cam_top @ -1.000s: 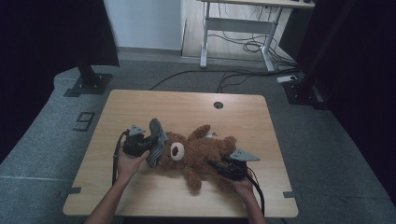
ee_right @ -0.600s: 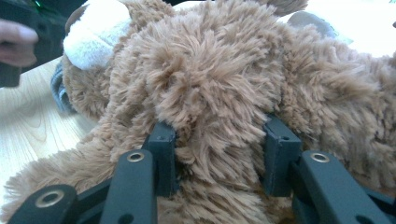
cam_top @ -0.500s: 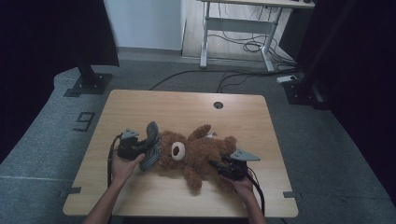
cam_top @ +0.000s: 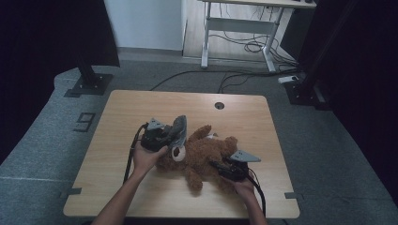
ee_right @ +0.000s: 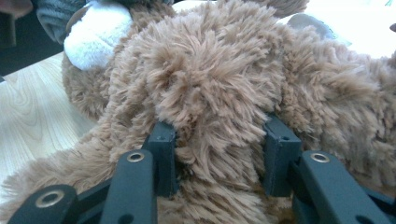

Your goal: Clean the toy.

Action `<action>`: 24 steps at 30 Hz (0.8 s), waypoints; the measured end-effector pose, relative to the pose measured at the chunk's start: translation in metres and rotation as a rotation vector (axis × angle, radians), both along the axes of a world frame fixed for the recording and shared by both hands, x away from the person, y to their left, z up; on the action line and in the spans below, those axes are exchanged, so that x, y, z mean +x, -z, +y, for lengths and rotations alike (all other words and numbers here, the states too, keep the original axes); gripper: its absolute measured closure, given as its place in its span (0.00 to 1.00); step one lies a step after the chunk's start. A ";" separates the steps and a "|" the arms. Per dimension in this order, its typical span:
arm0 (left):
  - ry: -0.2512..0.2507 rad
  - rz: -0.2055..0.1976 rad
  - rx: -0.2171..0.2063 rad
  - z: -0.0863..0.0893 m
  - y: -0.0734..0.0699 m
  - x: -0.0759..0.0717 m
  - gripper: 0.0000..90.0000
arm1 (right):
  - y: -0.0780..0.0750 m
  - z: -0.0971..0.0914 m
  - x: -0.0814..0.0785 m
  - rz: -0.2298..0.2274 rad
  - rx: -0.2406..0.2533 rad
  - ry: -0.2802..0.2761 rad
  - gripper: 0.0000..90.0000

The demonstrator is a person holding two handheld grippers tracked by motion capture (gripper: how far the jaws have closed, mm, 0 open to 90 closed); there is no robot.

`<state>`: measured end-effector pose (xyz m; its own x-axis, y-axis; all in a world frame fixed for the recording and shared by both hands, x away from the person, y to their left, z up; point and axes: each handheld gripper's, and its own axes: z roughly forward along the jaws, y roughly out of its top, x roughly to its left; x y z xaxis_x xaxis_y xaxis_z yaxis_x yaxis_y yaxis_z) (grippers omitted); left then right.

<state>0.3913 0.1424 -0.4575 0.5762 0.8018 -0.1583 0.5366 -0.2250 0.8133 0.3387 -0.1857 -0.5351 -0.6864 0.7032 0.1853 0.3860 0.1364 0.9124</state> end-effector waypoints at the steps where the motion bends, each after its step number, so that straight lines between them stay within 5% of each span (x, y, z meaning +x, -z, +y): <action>1: -0.005 0.008 -0.014 0.005 0.003 -0.001 0.85 | 0.000 0.001 0.000 -0.001 -0.005 0.001 0.62; 7: -0.063 0.055 -0.035 0.041 0.021 -0.009 0.85 | -0.001 0.001 0.000 -0.002 -0.011 0.001 0.63; 11: -0.077 0.076 -0.017 0.053 0.036 -0.017 0.85 | -0.001 0.001 -0.001 -0.002 -0.012 0.002 0.62; 17: -0.069 0.164 0.029 0.061 0.058 -0.022 0.84 | -0.001 0.000 -0.001 -0.001 -0.004 0.005 0.62; 24: -0.079 0.067 -0.021 0.058 0.027 -0.021 0.85 | -0.001 0.000 0.000 -0.006 -0.004 0.007 0.62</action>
<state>0.3698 0.2008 -0.4841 0.4992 0.8402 -0.2120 0.6055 -0.1632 0.7790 0.3384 -0.1862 -0.5344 -0.6827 0.7086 0.1785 0.3813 0.1370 0.9142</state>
